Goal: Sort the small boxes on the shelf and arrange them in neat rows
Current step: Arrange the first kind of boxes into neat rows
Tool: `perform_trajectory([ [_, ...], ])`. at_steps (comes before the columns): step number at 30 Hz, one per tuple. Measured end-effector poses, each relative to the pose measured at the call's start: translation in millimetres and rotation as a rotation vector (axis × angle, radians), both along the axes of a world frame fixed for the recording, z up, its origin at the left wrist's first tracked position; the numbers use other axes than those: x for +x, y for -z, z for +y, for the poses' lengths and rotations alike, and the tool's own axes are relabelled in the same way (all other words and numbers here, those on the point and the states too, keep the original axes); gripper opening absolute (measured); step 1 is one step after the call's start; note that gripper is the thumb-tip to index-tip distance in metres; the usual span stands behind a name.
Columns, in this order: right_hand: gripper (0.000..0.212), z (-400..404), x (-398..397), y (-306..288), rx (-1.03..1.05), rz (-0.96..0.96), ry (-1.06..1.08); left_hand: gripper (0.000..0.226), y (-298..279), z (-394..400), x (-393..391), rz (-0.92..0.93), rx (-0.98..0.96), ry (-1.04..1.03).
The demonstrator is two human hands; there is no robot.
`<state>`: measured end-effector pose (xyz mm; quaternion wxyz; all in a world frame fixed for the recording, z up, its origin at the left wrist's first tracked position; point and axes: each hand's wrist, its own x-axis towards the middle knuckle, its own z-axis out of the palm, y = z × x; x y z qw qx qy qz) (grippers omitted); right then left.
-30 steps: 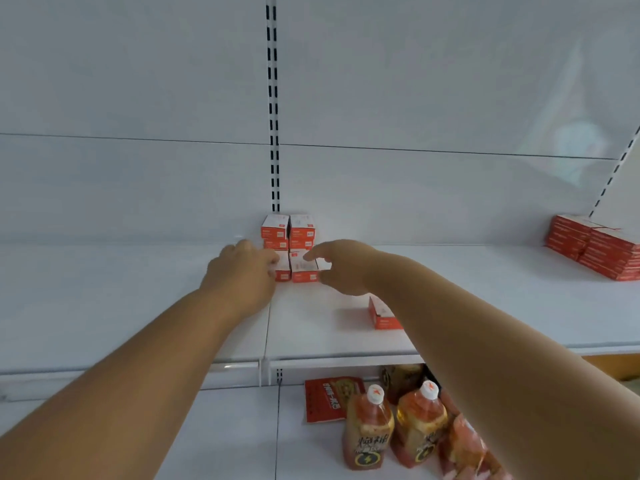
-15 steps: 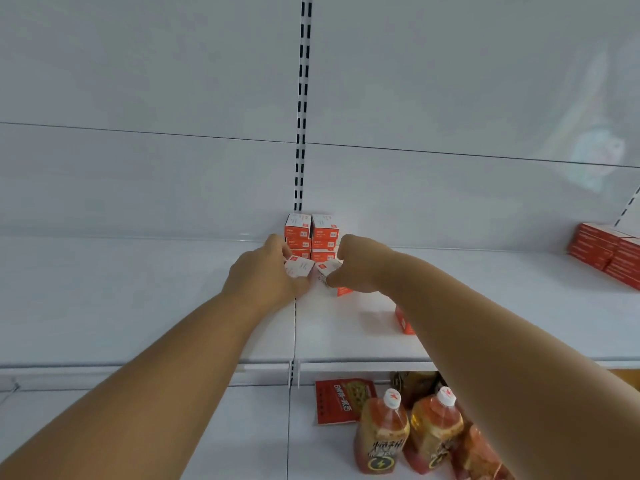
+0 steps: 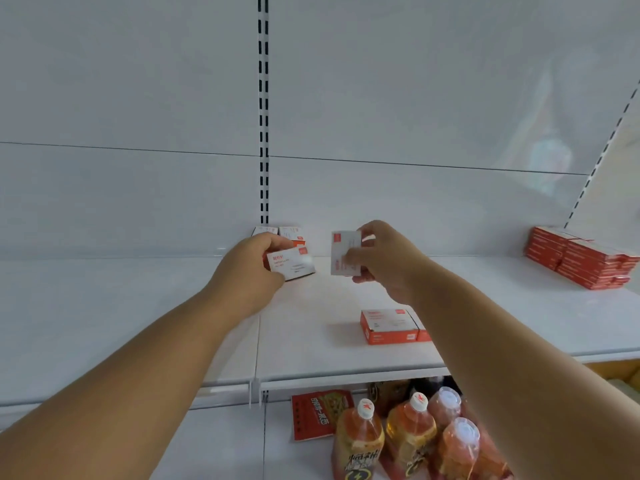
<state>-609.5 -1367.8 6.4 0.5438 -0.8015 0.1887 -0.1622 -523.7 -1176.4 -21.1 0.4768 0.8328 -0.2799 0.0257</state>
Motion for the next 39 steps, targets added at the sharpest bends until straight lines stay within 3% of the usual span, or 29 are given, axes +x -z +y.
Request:
perform_trajectory([
  [2, 0.037, -17, -11, -1, 0.14, -0.094, 0.025, 0.047, -5, -16, -7, 0.054, -0.057, 0.033],
  [5, 0.022, -45, -27, 0, 0.178, -0.143, 0.102, 0.049, -5, -45, -19, 0.13, -0.08, 0.077],
  [8, 0.02, -72, -44, 7, 0.178, -0.141, 0.171, 0.051, 0, -72, -31, 0.187, -0.041, 0.112],
  [17, 0.003, -110, -63, 38, -0.168, 0.12, 0.135, 0.046, 15, -108, -41, 0.236, 0.169, 0.151],
  [21, 0.012, -109, -61, 40, -0.45, 0.269, 0.059, 0.041, 12, -106, -45, 0.189, 0.288, 0.144],
  [29, 0.022, -113, -77, 29, -0.623, 0.194, -0.276, 0.031, 4, -101, -67, 0.084, 0.416, 0.189],
  [39, 0.022, -110, -82, 29, -0.658, 0.148, -0.33, 0.038, 12, -100, -78, -0.039, 0.481, 0.159],
])
